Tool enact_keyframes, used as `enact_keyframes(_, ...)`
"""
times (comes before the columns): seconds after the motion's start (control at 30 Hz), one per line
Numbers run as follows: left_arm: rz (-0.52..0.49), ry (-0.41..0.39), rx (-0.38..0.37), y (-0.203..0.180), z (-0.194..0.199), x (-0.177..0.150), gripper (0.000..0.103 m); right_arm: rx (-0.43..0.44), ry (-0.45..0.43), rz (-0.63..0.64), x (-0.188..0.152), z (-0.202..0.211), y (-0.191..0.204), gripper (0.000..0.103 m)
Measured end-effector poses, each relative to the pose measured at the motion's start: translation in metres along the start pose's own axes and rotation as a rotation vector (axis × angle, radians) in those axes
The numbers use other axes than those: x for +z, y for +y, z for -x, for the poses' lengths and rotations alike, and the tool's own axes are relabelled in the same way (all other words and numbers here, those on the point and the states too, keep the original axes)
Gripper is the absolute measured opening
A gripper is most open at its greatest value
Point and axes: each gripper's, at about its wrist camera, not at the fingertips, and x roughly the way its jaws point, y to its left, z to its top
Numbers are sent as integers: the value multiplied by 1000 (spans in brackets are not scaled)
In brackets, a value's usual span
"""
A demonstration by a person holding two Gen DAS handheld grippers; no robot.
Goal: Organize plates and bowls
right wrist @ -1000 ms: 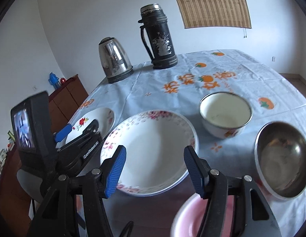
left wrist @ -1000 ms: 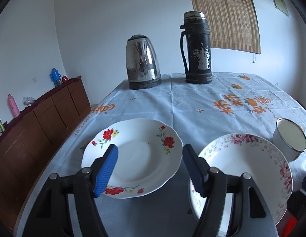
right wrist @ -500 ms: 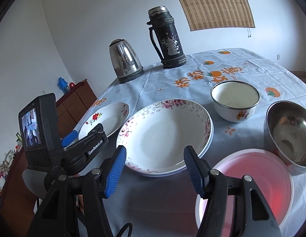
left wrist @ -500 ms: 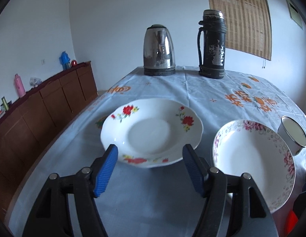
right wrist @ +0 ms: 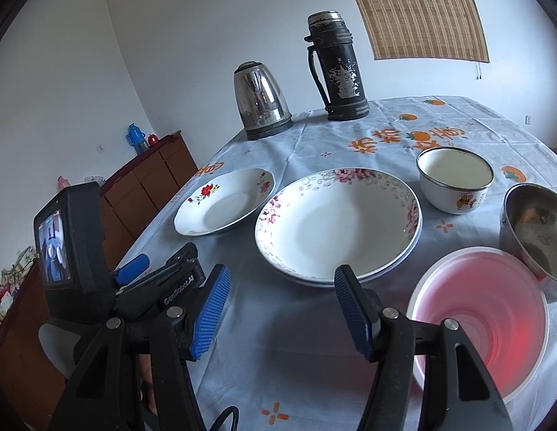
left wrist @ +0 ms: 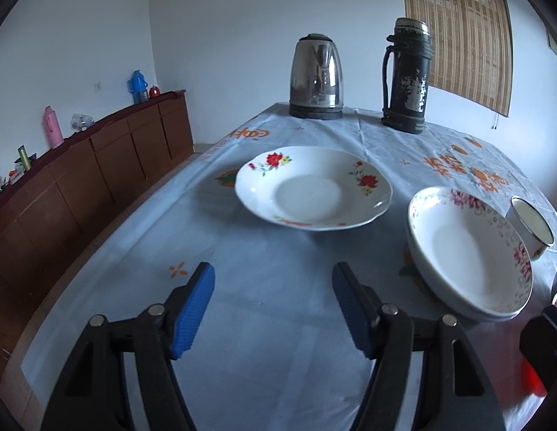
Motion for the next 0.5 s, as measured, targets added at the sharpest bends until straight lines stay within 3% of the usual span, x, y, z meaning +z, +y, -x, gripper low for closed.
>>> enact_keyframes(0.5,45,57,2,22,11,-16,69,22,13,30,-8,3,8,63)
